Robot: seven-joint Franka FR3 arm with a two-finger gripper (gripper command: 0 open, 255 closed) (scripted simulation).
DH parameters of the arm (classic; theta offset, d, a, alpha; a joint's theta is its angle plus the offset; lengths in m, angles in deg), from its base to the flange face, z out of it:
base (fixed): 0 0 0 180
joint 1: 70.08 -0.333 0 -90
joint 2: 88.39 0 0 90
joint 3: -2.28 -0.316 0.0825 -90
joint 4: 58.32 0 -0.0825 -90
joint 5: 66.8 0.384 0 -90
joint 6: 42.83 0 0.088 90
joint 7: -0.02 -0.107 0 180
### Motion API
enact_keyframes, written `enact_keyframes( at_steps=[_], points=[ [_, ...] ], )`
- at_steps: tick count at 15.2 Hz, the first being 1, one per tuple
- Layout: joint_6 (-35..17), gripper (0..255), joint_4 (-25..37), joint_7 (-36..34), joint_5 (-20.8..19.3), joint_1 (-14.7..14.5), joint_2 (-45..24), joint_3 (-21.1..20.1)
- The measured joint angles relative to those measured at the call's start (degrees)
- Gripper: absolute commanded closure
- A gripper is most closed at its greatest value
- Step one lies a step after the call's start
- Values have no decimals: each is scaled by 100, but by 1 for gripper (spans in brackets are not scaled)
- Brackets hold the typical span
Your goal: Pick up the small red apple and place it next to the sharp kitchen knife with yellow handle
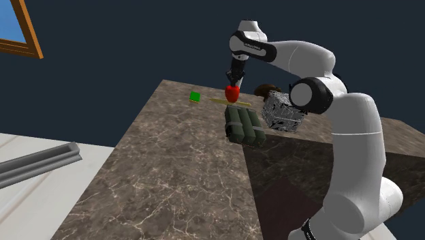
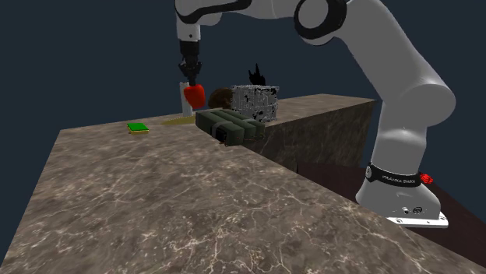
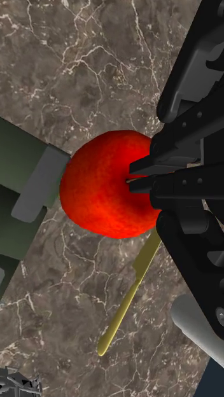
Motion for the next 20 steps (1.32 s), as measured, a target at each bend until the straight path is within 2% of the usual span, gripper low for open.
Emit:
enact_keyframes(
  at_steps=[1, 2, 3, 9, 20],
  points=[
    [156, 255, 489, 102, 9, 54, -321, 21],
    [441, 255, 1232, 223, 23, 104, -764, 43],
    [468, 255, 1316, 288, 32, 161, -837, 50],
    [-192, 255, 365, 274, 34, 239, -534, 40],
    [-1137, 255, -735, 187, 13, 278, -382, 39]
  ],
)
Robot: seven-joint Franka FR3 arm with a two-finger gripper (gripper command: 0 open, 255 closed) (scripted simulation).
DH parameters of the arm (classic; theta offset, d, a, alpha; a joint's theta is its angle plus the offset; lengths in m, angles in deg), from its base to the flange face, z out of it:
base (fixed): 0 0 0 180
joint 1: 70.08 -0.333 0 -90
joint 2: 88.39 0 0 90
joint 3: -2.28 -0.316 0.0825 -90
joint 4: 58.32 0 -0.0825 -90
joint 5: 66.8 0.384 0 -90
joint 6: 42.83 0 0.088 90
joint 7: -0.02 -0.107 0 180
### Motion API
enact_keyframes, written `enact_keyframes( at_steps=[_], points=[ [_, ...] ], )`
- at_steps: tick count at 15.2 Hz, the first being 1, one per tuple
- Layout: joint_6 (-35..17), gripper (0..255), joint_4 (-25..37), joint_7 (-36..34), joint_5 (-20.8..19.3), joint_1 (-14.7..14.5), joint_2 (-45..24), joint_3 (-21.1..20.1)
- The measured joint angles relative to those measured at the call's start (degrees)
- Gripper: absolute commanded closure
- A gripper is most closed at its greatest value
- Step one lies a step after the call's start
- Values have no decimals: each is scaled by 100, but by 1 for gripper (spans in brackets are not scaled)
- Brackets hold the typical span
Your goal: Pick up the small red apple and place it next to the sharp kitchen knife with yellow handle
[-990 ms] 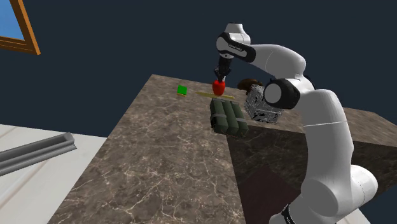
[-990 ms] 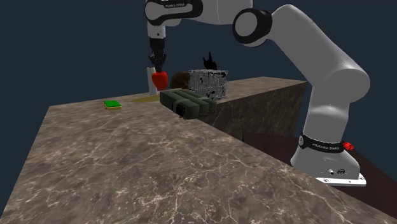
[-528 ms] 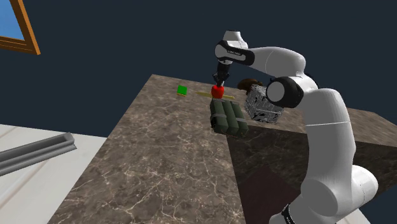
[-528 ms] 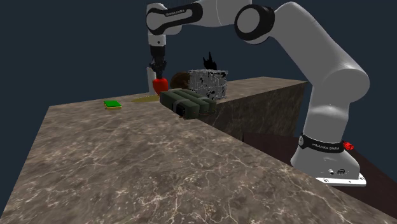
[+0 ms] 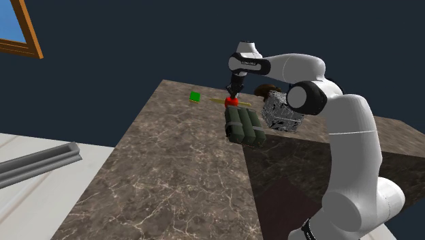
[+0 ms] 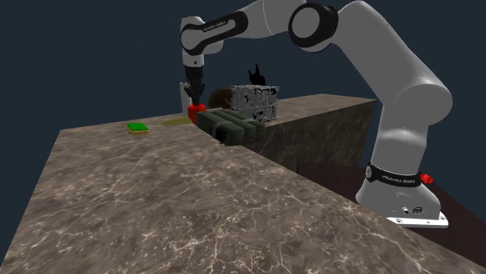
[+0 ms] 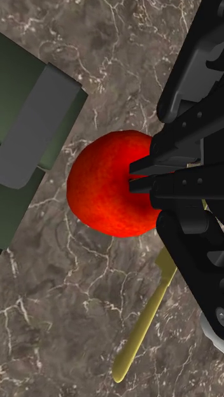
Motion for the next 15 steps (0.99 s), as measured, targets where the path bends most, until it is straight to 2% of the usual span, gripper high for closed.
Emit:
enact_keyframes(
  at_steps=[8, 9, 15],
  points=[
    [-203, 255, -183, -18, -7, 7, -19, 3],
    [-204, 0, -183, -18, -7, 7, -19, 3],
    [-204, 0, -183, -18, -7, 7, -18, 3]
  ],
)
